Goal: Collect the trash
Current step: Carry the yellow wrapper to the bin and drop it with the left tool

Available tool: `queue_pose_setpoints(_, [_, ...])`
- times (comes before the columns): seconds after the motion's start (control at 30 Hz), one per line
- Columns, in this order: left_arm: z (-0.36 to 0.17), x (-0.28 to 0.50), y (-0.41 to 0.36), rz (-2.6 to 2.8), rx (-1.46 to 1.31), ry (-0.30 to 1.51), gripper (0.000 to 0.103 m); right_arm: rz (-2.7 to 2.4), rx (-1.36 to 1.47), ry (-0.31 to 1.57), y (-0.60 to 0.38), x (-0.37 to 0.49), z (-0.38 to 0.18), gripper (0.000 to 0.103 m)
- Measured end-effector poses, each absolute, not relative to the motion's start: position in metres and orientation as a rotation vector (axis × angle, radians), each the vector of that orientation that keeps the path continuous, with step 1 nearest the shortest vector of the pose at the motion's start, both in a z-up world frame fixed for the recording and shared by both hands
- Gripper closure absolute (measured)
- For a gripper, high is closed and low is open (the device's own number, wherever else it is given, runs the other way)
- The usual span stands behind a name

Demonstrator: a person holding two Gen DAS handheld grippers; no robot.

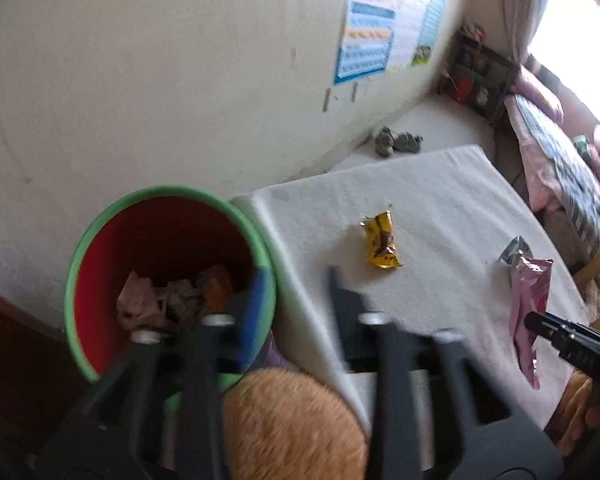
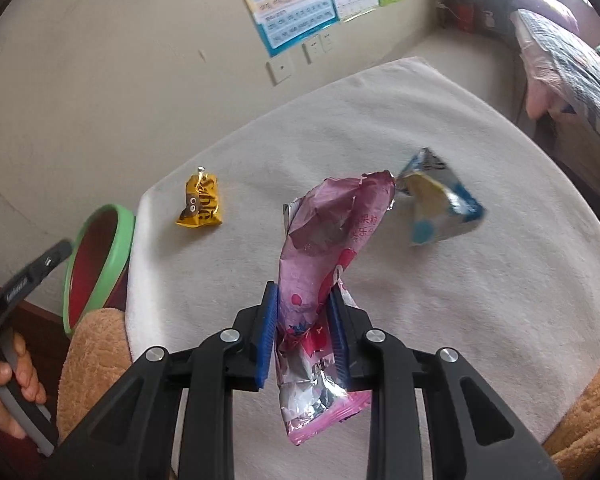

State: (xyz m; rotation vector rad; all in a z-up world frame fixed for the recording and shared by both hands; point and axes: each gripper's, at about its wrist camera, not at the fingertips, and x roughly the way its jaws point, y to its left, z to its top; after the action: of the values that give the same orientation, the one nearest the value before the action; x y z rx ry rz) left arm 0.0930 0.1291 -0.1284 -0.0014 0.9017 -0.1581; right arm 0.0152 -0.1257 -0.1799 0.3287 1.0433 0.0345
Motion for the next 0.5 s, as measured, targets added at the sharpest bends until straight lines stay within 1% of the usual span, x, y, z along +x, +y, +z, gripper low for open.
queue_pose_setpoints(0.03, [-0.131,0.099,0.119,-0.179,0.017,0.901,0.047,0.038,0.334,1.047,-0.125,0.014,-0.182,0.078])
queue_pose_setpoints(0.07, [-0.135,0.105,0.110,-0.191,0.029,0.904,0.044,0.038,0.335,1.048,-0.125,0.013,-0.183,0.078])
queue_pose_setpoints(0.3, [-0.178,0.154,0.051,-0.251,0.072,0.999,0.045,0.001,0.375,1.042,-0.141,0.001,-0.185,0.077])
queue_pose_setpoints(0.4, [-0.193,0.170,0.037,-0.247,0.081,1.033,0.051,-0.013,0.387,1.048,-0.153,-0.001,-0.189,0.076])
queue_pose_setpoints(0.43, [-0.197,0.174,0.033,-0.245,0.088,1.042,0.056,-0.012,0.387,1.055,-0.157,0.000,-0.191,0.076])
queue_pose_setpoints(0.47, [-0.201,0.178,0.030,-0.248,0.096,1.051,0.064,-0.012,0.389,1.059,-0.159,0.000,-0.194,0.076])
queue_pose_setpoints(0.5, [-0.203,0.180,0.027,-0.253,0.099,1.059,0.068,-0.011,0.393,1.061,-0.161,-0.001,-0.196,0.076])
